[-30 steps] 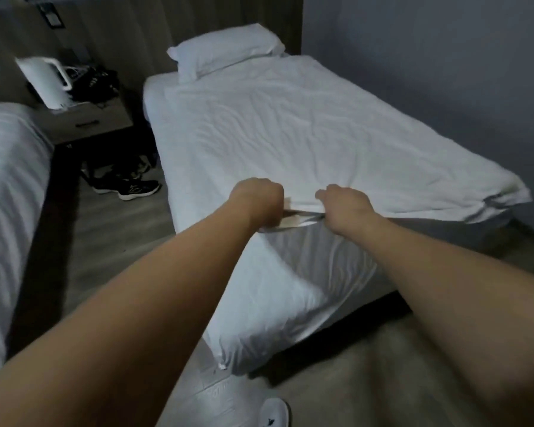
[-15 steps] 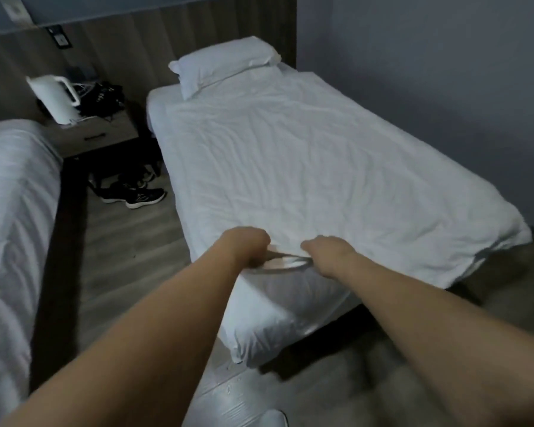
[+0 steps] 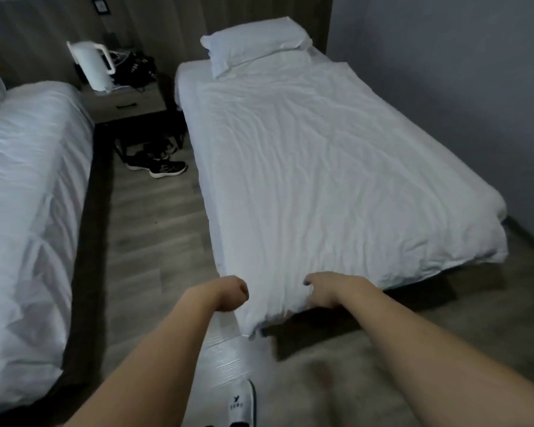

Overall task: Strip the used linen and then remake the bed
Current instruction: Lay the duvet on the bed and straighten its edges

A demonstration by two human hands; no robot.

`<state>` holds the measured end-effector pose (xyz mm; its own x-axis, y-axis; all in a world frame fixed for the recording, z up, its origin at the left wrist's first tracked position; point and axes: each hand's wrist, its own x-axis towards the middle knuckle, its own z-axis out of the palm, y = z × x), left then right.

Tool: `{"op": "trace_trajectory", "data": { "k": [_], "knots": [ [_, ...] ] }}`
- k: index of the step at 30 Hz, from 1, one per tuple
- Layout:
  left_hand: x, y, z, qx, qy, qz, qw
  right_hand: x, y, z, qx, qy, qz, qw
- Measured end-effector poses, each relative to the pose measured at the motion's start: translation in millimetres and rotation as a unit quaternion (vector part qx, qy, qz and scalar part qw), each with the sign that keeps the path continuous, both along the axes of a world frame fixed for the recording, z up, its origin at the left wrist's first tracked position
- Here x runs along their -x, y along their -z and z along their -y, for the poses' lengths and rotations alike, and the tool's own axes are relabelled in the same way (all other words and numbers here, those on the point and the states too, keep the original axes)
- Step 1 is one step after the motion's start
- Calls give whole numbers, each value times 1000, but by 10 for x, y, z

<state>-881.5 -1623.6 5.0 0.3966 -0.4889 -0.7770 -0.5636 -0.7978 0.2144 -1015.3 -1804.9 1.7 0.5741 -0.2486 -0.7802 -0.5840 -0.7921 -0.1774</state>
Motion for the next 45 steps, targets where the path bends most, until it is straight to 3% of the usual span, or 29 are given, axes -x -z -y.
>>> {"op": "trace_trajectory", "data": {
  "k": [2, 10, 18, 25, 33, 40, 45],
  "knots": [
    [-242, -161, -207, 58, -38, 62, 996, -243, -193, -126, -7, 32, 77, 996],
    [-1780, -762, -642, 179, -107, 136, 969, -1863, -684, -707, 37, 72, 275, 958],
    [-3549, -1144, -148, 215, -71, 172, 959, -3233, -963, -534, 57, 153, 335, 928],
    [-5009, -1144, 217, 206, -52, 173, 962, -4856, -960, -124, 48, 165, 329, 929],
    [-7415, -1080, 541, 191, -86, 235, 949, -6958, -849, 325, 75, 170, 361, 914],
    [-8936, -767, 1689, 156, 65, 228, 959, -8030, -436, 1073, 124, 317, 341, 877],
    [-9507, -707, 3165, 208, 203, 247, 924, -8475, -246, 2094, 180, 397, 308, 846]
  ]
}}
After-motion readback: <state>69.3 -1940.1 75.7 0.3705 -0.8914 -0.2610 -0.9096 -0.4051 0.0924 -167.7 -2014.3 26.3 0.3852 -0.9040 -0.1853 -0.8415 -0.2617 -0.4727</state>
